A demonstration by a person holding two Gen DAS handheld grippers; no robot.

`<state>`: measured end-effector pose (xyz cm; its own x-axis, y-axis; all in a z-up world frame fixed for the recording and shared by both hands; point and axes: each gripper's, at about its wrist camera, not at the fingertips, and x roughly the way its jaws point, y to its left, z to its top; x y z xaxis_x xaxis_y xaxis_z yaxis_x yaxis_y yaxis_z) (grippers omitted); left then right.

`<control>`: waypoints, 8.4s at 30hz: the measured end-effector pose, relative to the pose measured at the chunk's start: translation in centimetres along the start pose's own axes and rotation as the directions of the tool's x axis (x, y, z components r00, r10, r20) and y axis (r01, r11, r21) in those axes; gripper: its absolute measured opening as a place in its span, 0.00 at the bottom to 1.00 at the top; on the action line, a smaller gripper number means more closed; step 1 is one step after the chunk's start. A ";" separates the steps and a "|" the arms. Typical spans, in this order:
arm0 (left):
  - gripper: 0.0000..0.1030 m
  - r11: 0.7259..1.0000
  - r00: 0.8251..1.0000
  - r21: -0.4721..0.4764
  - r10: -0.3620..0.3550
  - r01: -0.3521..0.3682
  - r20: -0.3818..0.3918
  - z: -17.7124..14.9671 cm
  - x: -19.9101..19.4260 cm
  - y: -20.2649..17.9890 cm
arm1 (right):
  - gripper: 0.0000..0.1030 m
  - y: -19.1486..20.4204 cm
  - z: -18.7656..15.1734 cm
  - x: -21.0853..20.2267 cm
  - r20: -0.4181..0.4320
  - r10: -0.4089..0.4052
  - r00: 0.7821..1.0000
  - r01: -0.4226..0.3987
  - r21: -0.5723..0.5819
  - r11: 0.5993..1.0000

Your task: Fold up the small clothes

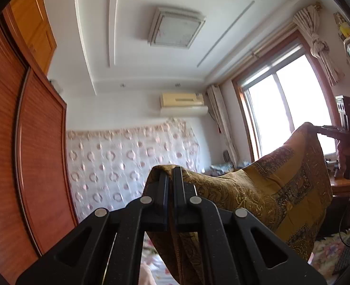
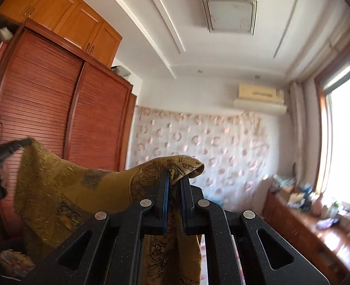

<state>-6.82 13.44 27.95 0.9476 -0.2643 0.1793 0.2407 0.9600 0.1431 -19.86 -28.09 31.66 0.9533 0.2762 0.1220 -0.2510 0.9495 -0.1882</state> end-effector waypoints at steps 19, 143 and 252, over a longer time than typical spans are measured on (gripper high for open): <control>0.04 0.992 0.886 0.059 0.129 -0.115 -0.445 -16.8 21.7 3.7 | 0.08 2.7 -7.8 20.4 -0.421 0.008 0.907 0.019 0.060 0.998; 0.37 0.971 0.519 -0.155 -0.039 -0.182 -0.854 -43.2 23.4 2.4 | 0.38 7.2 -28.3 25.5 -0.792 0.102 0.602 0.044 0.161 0.986; 0.49 0.886 0.556 -0.324 -0.094 -0.331 -0.826 -40.9 1.2 0.8 | 0.39 10.7 -31.7 15.2 -0.716 0.274 0.642 -0.120 0.259 0.958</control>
<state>3.06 17.71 -11.54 0.6773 -0.1611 -0.7179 -0.0324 0.9683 -0.2479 -2.69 -18.48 0.62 0.6634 0.3313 -0.6709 -0.3989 0.9152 0.0575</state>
